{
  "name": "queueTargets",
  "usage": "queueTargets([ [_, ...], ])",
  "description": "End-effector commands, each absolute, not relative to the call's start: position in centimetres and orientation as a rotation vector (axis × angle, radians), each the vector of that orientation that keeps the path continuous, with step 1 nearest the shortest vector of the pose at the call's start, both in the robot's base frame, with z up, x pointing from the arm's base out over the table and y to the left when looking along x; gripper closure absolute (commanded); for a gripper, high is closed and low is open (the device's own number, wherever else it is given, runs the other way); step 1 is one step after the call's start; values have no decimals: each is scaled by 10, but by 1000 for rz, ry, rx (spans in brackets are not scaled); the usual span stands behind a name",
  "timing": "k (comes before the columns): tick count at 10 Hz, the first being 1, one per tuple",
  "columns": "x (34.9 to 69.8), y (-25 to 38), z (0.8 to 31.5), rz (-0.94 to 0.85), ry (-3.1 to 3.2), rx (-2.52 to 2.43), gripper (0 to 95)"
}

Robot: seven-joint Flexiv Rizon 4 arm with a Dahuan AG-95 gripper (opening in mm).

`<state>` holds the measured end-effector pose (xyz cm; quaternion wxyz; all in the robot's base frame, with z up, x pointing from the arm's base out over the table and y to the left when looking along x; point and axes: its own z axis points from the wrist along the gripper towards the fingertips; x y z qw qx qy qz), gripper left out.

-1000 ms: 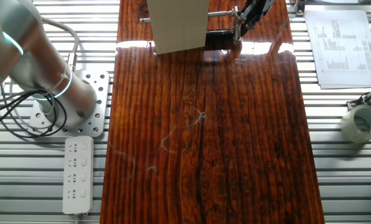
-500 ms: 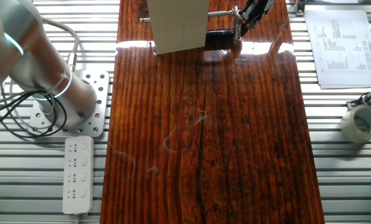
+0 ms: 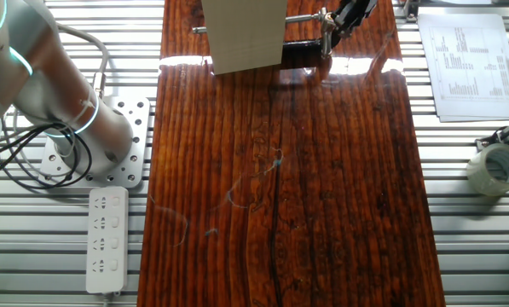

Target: Turn on the water tap

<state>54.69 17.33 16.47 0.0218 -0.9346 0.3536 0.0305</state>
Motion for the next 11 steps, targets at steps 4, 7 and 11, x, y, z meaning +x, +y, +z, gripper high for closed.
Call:
queueTargets([
  [4,550,175,162,100,1077,-2920,950],
  [7,551,177,163,97,1052,-2943,950],
  [11,552,177,162,90,1017,-2964,950],
])
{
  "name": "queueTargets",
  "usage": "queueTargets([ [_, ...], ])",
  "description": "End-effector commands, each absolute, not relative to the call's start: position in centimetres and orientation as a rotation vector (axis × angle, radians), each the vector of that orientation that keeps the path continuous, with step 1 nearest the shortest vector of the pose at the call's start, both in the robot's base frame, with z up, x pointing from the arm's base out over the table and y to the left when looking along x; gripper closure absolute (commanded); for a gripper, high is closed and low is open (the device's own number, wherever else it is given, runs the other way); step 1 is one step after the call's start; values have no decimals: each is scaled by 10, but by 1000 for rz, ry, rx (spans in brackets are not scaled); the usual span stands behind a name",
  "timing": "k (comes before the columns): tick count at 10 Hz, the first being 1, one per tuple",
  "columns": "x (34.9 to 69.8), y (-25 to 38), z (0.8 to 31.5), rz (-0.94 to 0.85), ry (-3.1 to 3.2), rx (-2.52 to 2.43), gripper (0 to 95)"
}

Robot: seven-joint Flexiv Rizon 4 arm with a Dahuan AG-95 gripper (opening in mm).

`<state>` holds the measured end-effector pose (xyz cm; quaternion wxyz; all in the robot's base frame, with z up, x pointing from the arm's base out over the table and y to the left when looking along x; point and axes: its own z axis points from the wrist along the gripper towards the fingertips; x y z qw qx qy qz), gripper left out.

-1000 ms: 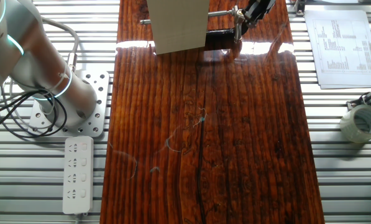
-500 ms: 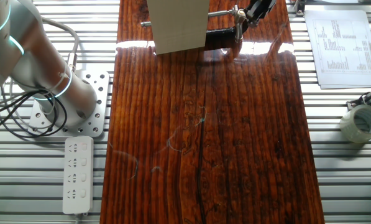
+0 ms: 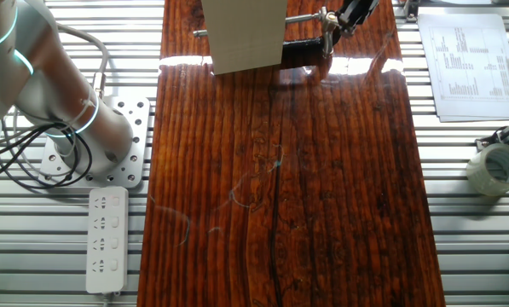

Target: Turn on the water tap

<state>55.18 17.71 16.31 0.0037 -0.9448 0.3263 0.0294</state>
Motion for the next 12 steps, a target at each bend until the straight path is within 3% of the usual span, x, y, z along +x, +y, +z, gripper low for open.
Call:
queueTargets([
  [1,553,178,164,81,994,-2975,950],
  [12,561,187,163,44,890,-3032,950],
])
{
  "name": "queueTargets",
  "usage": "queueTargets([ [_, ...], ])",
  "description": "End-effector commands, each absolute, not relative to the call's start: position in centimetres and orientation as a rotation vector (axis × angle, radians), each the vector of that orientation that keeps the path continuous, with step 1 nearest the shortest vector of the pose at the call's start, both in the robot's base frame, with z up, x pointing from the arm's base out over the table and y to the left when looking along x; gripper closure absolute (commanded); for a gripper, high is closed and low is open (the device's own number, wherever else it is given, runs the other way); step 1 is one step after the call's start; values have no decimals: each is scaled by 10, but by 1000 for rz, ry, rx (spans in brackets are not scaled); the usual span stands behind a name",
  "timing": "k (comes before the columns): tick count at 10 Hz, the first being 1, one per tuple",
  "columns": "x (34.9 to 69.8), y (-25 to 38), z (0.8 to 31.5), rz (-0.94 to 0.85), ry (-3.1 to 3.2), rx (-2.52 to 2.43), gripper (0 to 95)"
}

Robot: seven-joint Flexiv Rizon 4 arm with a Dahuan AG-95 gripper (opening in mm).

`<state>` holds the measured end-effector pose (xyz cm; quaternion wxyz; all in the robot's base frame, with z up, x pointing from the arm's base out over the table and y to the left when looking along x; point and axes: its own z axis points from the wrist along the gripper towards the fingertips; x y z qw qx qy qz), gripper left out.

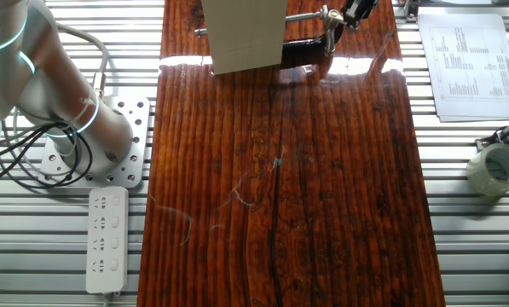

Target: Turn on the water tap

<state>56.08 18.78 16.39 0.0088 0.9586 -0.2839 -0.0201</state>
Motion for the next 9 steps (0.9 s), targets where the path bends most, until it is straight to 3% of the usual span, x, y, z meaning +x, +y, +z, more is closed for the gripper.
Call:
queueTargets([
  [1,561,187,163,-39,-871,3000,950],
  [9,561,186,163,-17,-820,3028,950],
])
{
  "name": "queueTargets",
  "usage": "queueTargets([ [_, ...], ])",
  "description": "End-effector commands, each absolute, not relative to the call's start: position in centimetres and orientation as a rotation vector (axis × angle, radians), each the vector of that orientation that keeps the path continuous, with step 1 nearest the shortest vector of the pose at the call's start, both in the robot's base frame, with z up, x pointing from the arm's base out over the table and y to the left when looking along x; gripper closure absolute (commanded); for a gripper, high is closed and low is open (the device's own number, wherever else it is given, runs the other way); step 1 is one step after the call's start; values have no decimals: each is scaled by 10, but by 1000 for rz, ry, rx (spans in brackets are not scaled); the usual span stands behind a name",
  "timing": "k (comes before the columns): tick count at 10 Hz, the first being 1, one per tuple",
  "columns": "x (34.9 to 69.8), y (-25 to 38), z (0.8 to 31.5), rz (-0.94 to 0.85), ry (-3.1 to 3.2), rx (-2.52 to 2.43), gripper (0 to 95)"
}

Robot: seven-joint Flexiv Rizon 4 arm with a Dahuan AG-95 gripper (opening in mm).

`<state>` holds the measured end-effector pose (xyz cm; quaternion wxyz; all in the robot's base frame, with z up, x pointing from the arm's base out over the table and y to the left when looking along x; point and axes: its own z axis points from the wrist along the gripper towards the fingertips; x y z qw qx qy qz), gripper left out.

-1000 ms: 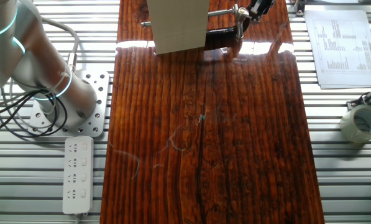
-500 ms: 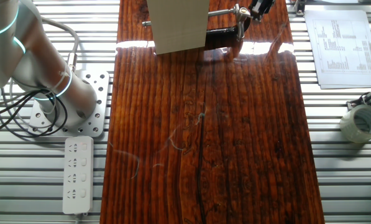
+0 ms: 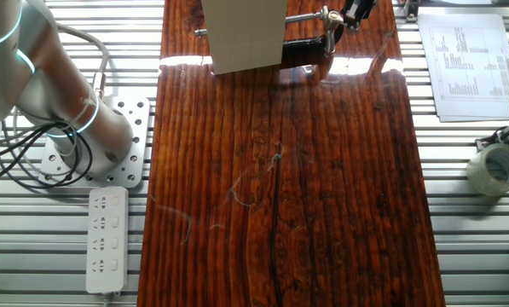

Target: Turn on the water tap

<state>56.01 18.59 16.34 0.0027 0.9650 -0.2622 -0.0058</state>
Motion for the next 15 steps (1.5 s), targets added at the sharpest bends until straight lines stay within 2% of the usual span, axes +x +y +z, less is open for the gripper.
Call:
queueTargets([
  [1,561,186,163,-16,-813,3029,950],
  [6,561,186,162,-7,-811,3033,950],
  [7,561,186,163,-2,-811,3033,760],
  [8,561,186,164,1,-810,3036,760],
  [9,561,185,166,-1,-816,3044,570],
  [13,563,179,176,14,-863,3054,570],
  [15,563,173,190,25,-965,3031,570],
])
